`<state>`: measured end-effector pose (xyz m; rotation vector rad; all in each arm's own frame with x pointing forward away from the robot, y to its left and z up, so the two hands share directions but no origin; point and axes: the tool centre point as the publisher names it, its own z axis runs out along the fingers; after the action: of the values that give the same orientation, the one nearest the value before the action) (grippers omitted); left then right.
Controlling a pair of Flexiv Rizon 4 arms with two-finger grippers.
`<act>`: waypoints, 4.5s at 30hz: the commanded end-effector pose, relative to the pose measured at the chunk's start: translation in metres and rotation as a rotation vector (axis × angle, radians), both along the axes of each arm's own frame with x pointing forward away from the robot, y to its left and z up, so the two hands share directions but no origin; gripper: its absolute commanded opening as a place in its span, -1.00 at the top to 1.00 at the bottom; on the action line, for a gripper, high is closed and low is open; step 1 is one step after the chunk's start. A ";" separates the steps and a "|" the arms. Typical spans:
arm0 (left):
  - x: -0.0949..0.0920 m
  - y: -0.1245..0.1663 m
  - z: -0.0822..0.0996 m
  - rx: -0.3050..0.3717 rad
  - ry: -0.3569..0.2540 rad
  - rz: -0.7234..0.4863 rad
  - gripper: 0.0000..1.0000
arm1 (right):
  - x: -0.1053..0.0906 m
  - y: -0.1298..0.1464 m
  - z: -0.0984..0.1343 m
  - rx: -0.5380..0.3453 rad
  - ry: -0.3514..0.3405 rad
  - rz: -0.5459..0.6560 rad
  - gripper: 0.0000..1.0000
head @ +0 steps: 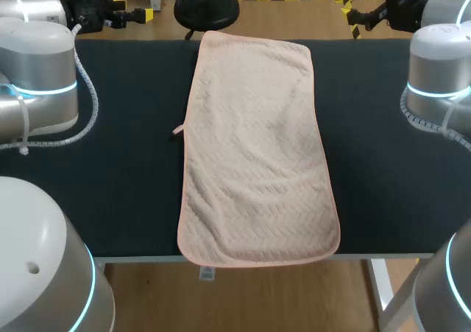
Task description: Fold the towel
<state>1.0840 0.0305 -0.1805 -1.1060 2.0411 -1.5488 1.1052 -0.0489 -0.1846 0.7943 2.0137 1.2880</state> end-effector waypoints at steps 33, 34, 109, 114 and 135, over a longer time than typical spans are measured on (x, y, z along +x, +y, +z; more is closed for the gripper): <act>-0.027 -0.039 -0.015 0.811 0.300 -0.875 -1.00 | -0.024 0.032 0.000 -1.269 -0.029 0.662 -1.00; -0.031 -0.038 -0.013 0.802 0.290 -0.897 -1.00 | -0.024 0.032 0.000 -1.269 -0.029 0.662 -1.00; -0.086 -0.115 -0.127 1.054 0.424 -0.865 -1.00 | -0.076 0.078 -0.112 -1.205 0.586 0.443 -1.00; -0.086 -0.122 -0.143 1.015 0.435 -0.833 -1.00 | -0.080 0.069 -0.125 -1.029 0.690 0.379 -1.00; -0.091 -0.132 -0.209 1.125 0.403 -0.912 -1.00 | -0.093 0.083 -0.192 -1.007 0.742 0.519 -1.00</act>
<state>0.9841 -0.1026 -0.3768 0.0103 3.1886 -0.0856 1.0021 0.0275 -0.3656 0.2525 3.1029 -0.0013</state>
